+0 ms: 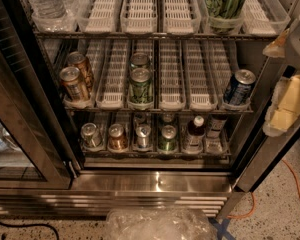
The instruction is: Pick 7up can from bottom shelf of fridge
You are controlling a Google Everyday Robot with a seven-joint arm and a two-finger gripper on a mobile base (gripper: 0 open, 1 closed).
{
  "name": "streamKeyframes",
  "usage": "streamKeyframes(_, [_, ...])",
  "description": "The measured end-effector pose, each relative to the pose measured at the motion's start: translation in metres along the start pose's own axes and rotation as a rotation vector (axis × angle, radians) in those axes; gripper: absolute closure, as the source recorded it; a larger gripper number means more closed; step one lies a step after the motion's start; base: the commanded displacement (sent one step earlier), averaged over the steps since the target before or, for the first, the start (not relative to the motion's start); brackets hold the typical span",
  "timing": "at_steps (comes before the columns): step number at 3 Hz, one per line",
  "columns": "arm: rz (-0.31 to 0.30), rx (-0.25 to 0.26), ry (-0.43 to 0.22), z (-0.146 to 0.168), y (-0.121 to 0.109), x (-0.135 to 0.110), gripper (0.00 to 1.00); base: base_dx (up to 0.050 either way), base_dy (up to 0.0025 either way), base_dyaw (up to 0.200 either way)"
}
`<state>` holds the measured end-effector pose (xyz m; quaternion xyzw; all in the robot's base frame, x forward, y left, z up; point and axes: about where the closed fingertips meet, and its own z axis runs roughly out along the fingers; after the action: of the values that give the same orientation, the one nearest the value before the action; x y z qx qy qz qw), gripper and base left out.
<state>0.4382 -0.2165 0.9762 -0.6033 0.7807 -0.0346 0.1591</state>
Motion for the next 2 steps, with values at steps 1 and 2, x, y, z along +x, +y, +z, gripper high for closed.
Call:
streamKeyframes(1, [-0.002, 0.027, 0.012, 0.011, 0.010, -0.012, 0.00, 0.000, 0.00000, 0.000])
streamKeyframes(2, [0.020, 0.051, -0.038, 0.037, 0.034, -0.036, 0.00, 0.000, 0.00000, 0.000])
